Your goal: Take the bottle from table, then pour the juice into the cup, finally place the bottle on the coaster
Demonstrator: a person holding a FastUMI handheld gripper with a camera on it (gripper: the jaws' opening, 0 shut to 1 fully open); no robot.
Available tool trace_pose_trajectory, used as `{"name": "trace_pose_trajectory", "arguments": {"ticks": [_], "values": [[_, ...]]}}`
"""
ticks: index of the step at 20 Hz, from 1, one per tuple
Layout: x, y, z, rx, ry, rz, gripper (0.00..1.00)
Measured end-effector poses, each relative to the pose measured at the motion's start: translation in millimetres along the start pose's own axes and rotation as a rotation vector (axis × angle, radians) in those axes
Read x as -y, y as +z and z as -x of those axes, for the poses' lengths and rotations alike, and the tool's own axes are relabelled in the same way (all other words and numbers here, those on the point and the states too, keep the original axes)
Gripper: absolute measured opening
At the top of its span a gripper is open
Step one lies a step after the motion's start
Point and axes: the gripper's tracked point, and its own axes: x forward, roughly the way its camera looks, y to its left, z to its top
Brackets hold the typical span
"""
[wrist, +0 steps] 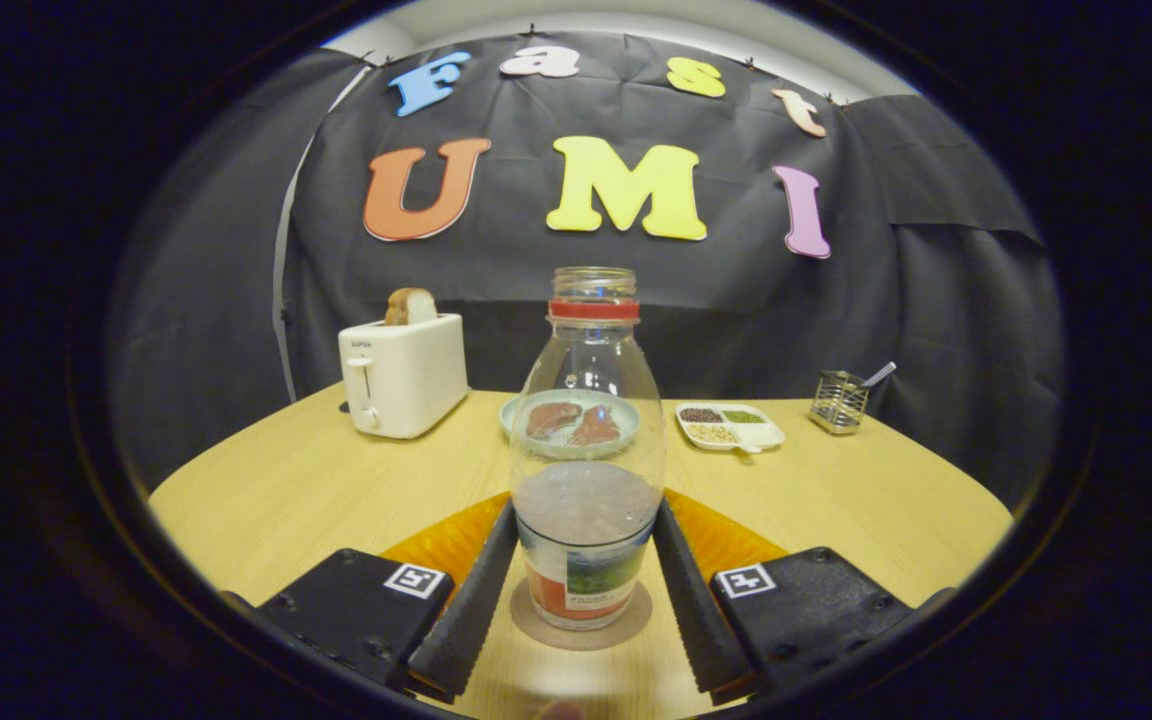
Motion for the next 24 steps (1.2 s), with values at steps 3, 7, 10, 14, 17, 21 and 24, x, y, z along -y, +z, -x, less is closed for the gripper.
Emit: {"name": "trace_pose_trajectory", "arguments": {"ticks": [3,7,10,14,17,21,24], "values": [[4,12,12,0.030,0.001,-0.015,0.95],[13,30,43,0.059,-0.021,-0.027,1.00],[16,58,87,0.097,-0.027,-0.043,1.00],[22,126,167,0.215,-0.051,0.012,1.00],[18,159,228,0.278,-0.042,0.006,1.00],[11,177,294,0.314,-0.008,0.002,1.00],[1,181,336,0.329,0.026,0.008,1.00]]}}
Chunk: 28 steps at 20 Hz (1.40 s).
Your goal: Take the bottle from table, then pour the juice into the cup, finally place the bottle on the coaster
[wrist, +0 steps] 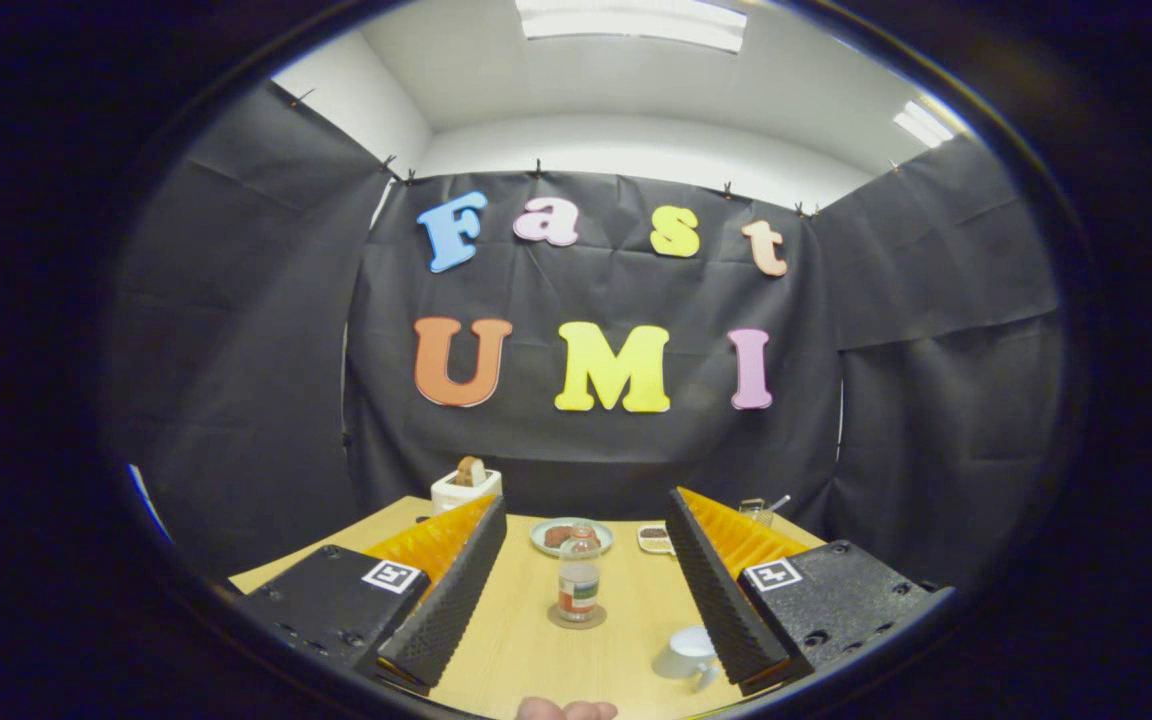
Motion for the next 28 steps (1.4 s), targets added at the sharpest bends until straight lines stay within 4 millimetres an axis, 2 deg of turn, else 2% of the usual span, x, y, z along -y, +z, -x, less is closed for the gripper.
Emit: {"name": "trace_pose_trajectory", "arguments": {"ticks": [2,5,10,13,19,25,28], "values": [[-5,12,20,0.012,0.010,0.000,1.00],[-9,18,43,0.020,0.013,-0.002,1.00],[-19,18,61,0.014,0.015,-0.023,1.00],[-27,14,61,0.005,0.035,-0.042,1.00],[-21,19,53,-0.001,0.009,-0.060,1.00],[-32,24,47,0.026,0.016,-0.061,1.00],[-40,17,44,0.021,0.028,-0.028,1.00]]}}
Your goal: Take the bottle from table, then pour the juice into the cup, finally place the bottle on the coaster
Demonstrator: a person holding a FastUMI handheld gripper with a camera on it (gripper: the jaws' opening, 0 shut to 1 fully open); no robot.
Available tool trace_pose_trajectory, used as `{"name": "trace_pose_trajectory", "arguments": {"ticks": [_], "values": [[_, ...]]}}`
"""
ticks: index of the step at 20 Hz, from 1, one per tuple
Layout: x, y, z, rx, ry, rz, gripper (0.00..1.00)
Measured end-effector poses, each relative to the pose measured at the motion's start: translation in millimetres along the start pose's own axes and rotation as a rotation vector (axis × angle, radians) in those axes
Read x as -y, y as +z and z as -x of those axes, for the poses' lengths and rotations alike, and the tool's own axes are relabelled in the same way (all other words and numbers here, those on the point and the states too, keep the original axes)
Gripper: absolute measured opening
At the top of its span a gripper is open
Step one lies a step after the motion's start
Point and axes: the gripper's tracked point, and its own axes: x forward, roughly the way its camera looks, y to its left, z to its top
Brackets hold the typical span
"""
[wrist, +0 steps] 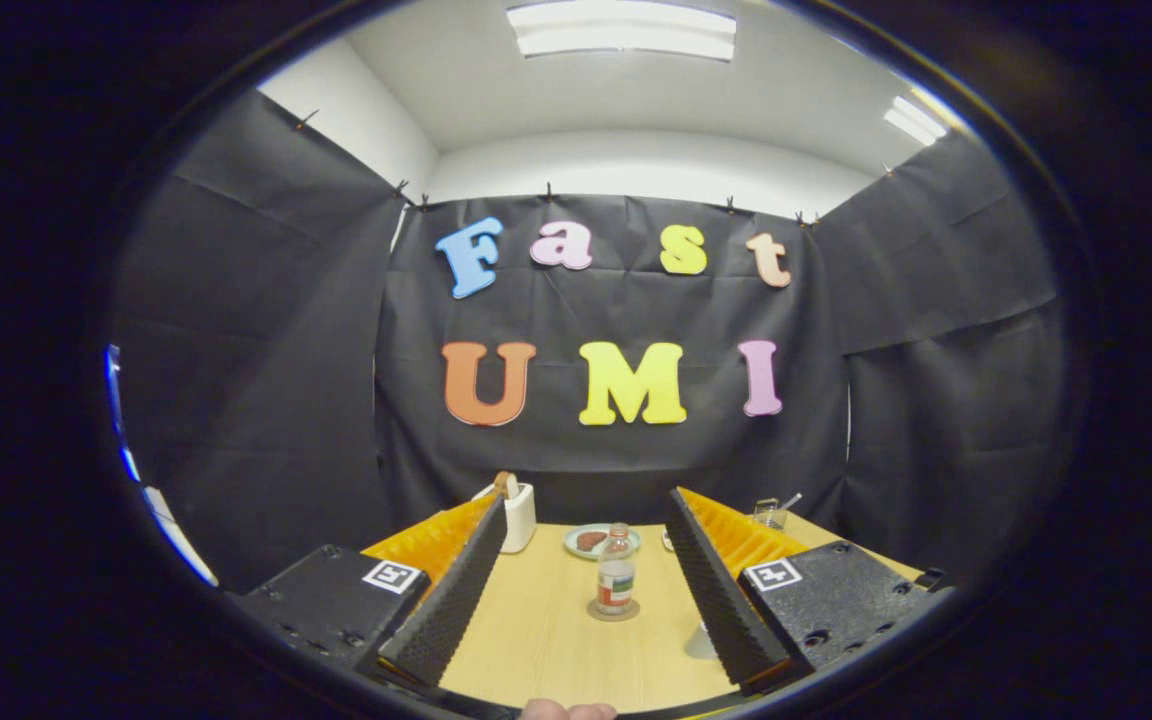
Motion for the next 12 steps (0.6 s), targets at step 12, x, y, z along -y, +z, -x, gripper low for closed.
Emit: {"name": "trace_pose_trajectory", "arguments": {"ticks": [12], "values": [[-4.7,-2.1,6.7,-0.011,0.094,-0.063,1.00]]}}
